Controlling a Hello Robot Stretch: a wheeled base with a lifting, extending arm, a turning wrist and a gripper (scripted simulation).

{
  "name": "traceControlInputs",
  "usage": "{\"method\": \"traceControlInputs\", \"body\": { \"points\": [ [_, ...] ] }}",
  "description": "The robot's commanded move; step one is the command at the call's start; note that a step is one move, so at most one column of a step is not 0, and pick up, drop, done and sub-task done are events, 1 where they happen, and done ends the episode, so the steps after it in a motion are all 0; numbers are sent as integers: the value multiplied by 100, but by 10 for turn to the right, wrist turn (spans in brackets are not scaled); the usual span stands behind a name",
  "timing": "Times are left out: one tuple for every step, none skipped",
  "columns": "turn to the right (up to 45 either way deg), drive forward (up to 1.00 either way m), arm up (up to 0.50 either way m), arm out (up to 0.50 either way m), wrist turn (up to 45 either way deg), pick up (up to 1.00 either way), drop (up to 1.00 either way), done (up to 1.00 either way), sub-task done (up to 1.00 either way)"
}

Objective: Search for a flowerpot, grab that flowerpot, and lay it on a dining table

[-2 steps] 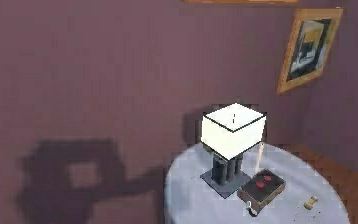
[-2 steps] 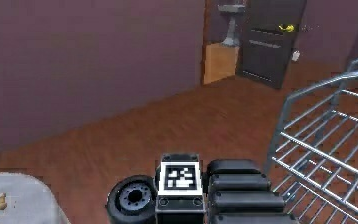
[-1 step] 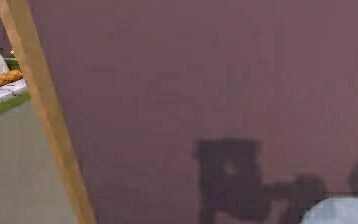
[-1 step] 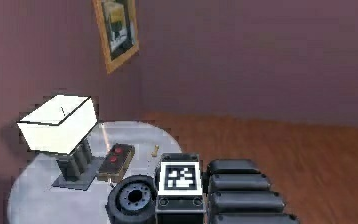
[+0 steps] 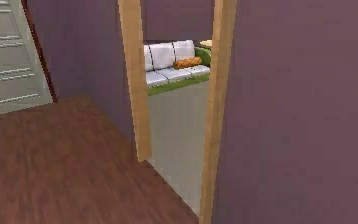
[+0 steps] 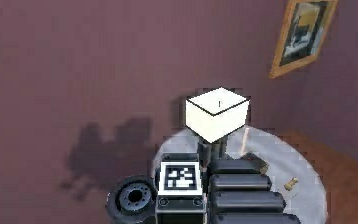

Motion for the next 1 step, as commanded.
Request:
{"method": "traceControlInputs", "body": {
  "points": [
    [-90, 0, 0, 0, 0, 0, 0, 0, 0]
  ]
}}
